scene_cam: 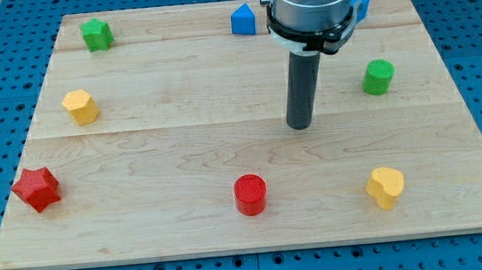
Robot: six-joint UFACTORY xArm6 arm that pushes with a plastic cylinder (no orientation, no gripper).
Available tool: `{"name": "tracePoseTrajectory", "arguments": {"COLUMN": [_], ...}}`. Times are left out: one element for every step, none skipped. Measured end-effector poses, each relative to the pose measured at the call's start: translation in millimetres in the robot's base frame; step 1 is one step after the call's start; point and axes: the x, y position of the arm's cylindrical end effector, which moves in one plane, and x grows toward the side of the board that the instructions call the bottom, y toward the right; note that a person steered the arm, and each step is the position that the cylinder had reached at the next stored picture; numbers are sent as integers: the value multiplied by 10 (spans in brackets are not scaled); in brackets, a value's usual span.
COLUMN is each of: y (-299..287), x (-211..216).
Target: Push the red star to the top right of the yellow hexagon
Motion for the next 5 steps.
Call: {"name": "tracePoseTrajectory", "arguments": {"y": [-798, -1377, -1590, -1841, -2443], "x": [207, 237, 432, 809, 1143]}}
